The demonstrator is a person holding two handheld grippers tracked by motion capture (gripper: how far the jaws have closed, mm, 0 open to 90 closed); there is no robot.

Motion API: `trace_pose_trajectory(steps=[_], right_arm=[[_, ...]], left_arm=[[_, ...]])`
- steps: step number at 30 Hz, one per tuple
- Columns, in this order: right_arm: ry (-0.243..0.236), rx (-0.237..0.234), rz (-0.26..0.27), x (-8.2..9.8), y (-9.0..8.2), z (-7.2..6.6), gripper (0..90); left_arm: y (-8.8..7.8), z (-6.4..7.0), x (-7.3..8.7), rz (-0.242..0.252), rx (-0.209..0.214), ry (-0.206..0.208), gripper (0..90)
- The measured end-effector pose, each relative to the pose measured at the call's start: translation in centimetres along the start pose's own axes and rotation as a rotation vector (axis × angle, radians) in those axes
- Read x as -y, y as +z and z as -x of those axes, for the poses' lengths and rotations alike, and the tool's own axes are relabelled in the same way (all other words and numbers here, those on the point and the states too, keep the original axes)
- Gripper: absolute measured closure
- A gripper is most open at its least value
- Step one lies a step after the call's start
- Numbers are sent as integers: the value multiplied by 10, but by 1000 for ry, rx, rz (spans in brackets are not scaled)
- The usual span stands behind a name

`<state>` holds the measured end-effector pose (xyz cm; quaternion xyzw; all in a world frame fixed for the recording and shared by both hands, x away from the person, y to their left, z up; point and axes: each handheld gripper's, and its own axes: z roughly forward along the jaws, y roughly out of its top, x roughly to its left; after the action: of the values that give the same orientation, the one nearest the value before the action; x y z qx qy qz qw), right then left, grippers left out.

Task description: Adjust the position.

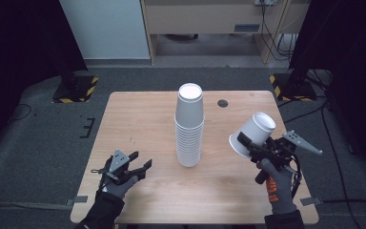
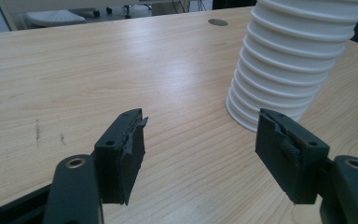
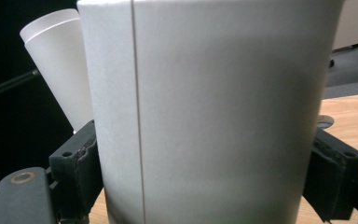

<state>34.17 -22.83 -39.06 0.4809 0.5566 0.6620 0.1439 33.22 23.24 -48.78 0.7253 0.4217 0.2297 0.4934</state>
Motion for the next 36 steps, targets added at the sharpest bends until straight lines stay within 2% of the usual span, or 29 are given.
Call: trace_pose_trajectory(steps=[7, 9, 10, 19, 24, 36], right_arm=[[59, 2, -6, 8, -1, 9, 148], [59, 3, -3, 9, -1, 11, 148], [76, 1, -11, 12, -1, 13, 148], [130, -11, -7, 18, -3, 21, 148], [187, -16, -7, 22, -4, 28, 148], [214, -25, -10, 30, -1, 27, 148]], left_arm=[[1, 12, -3, 7, 33, 18, 338], [1, 13, -3, 7, 36, 23, 344], [1, 18, -4, 11, 41, 28, 349], [3, 31, -8, 34, 68, 48, 366], [6, 39, -11, 46, 94, 63, 366], [7, 68, -22, 71, 166, 103, 380]])
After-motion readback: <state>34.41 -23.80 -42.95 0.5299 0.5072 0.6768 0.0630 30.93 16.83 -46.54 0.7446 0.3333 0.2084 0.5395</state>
